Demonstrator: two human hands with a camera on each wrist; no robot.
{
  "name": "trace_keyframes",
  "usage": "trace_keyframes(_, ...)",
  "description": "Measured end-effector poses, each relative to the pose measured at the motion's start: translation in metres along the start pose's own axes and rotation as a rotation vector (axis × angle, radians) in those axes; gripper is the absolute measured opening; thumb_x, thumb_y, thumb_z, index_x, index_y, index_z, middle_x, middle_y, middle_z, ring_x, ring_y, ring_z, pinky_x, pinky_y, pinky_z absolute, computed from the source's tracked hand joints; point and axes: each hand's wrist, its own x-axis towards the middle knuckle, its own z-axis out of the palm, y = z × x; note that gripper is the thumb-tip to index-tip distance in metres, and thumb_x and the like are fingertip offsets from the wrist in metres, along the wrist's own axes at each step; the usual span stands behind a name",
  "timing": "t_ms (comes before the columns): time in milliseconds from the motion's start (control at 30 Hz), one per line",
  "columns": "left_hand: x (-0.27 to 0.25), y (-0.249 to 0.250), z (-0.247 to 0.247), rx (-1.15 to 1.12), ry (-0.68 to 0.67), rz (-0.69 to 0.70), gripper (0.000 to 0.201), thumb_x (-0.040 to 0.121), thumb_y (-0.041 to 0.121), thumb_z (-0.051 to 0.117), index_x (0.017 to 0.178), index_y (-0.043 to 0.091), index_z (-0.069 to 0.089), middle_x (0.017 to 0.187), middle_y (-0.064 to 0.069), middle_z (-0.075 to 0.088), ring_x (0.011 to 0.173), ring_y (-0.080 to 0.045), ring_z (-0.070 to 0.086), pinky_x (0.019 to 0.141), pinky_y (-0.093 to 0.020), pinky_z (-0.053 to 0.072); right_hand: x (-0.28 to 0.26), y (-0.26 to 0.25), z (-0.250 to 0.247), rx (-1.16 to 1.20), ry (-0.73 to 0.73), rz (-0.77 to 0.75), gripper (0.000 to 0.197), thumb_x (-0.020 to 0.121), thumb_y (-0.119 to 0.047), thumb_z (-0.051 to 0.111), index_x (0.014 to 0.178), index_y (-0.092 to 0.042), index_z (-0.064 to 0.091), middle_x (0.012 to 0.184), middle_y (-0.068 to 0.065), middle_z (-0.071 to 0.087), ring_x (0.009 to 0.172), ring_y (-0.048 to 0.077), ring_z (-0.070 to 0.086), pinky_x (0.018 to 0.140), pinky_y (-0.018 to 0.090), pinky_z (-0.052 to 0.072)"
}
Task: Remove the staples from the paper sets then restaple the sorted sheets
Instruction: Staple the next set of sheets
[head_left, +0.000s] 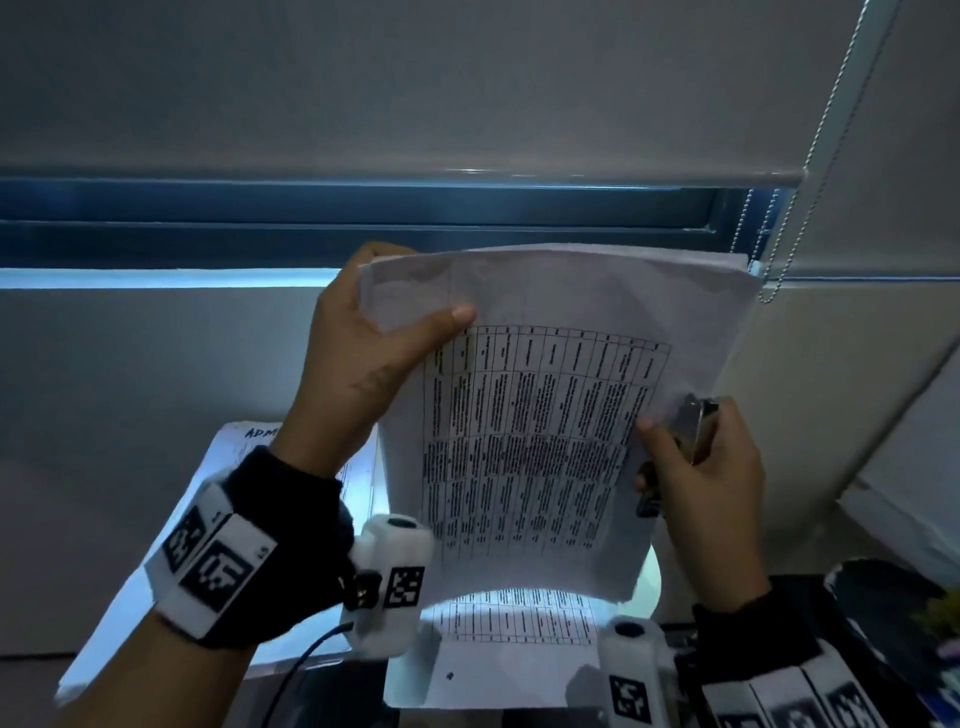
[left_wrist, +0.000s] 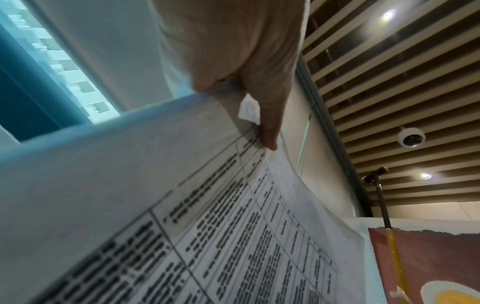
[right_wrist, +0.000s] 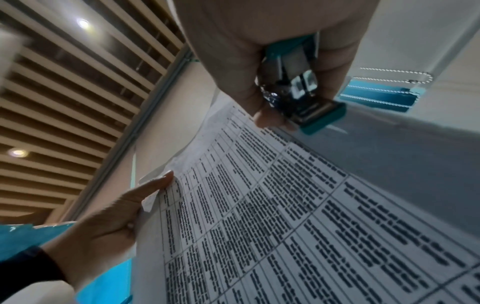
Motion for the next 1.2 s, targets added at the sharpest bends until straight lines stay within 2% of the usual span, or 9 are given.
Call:
trace_keyframes(200,-0.005,-0.009,0.004,-0.04,-0.061,-0.066,0.032,0.068,0.034,0.074,0.092,0.03,0.054,0.084,0.009,0.057,0.075,-0.002,0.059,0.061,-0.016,0.048,-0.006,0.006,-0.001,-0.083,-0.069,0.093,0.02,0.087,-0.011,0.062,0.077,-0.009,0.044,0.063,0.002,0.052,0.041,0.006,0.054,0.046,0.031,0.048)
trace_keyframes(300,0.002,-0.006,0.007,0.038,-0.067,-0.011,0.035,0.072,0.046,0.065,0.104,0.04,0.053,0.086,0.015,0.055,0.083,0.005,0.055,0.07,-0.019,0.049,-0.006,0.008,-0.003,-0.091,-0.054,0.093,0.019,0.087,-0.01,0.062,0.078,-0.009,0.045,0.064,0.004,0.052,0.041,0.006,0.053,0.048,0.031,0.048)
trace_keyframes(400,0.005,-0.002,0.013,0.143,-0.054,0.117,0.028,0.08,0.026,0.07,0.103,0.036,0.059,0.082,0.029,0.062,0.087,0.009,0.057,0.08,-0.018,0.048,-0.005,0.01,-0.004,-0.106,-0.032,0.085,0.021,0.087,-0.009,0.062,0.078,-0.017,0.045,0.064,0.003,0.053,0.039,0.005,0.053,0.04,0.021,0.045)
trace_keyframes(500,0.009,0.001,0.018,0.171,-0.022,0.227,0.017,0.081,0.012,0.07,0.092,0.024,0.065,0.082,0.024,0.067,0.084,0.007,0.062,0.079,-0.011,0.045,-0.005,0.011,-0.005,-0.137,0.014,0.064,0.025,0.086,-0.011,0.064,0.09,-0.026,0.043,0.07,0.001,0.055,0.049,0.013,0.059,0.048,0.028,0.053)
trace_keyframes(600,0.007,0.005,0.021,0.183,-0.001,0.288,0.017,0.08,0.009,0.07,0.094,0.018,0.066,0.087,0.013,0.066,0.083,0.006,0.063,0.078,-0.01,0.046,0.0,-0.009,-0.011,-0.152,0.191,-0.109,0.029,0.081,-0.026,0.065,0.102,-0.036,0.047,0.084,0.009,0.057,0.064,0.028,0.061,0.06,0.045,0.055)
trace_keyframes(700,0.001,0.01,0.025,0.249,-0.002,0.378,0.013,0.08,0.008,0.07,0.093,0.011,0.068,0.085,0.008,0.065,0.083,0.002,0.063,0.08,-0.014,0.048,0.007,-0.058,-0.008,0.111,0.285,-0.345,0.01,0.082,-0.031,0.057,0.08,-0.031,0.047,0.067,0.003,0.054,0.047,0.009,0.056,0.044,0.024,0.046)
trace_keyframes(833,-0.005,0.013,0.029,0.334,0.014,0.444,0.008,0.081,0.006,0.069,0.089,0.006,0.07,0.084,0.003,0.065,0.081,-0.004,0.062,0.078,-0.016,0.048,0.023,-0.113,0.024,0.338,0.071,-0.406,0.011,0.09,-0.024,0.048,0.082,-0.021,0.043,0.069,-0.008,0.053,0.053,0.004,0.057,0.046,0.016,0.043)
trace_keyframes(1067,-0.005,0.02,0.021,0.398,0.036,0.468,0.009,0.08,0.004,0.067,0.088,0.006,0.071,0.084,0.004,0.065,0.079,-0.001,0.06,0.076,-0.012,0.045,0.031,-0.107,0.049,-0.425,-0.3,-0.647,0.024,0.085,-0.02,0.059,0.083,-0.023,0.035,0.072,-0.006,0.047,0.068,0.021,0.046,0.061,0.034,0.037)
trace_keyframes(1200,-0.007,0.023,0.019,0.339,0.037,0.44,0.012,0.08,0.01,0.07,0.092,0.013,0.069,0.085,0.01,0.065,0.08,0.0,0.062,0.077,-0.013,0.046,0.033,-0.102,0.048,-0.419,-0.356,-0.646,0.027,0.078,-0.011,0.062,0.099,-0.008,0.045,0.084,0.007,0.061,0.074,0.031,0.056,0.064,0.045,0.047)
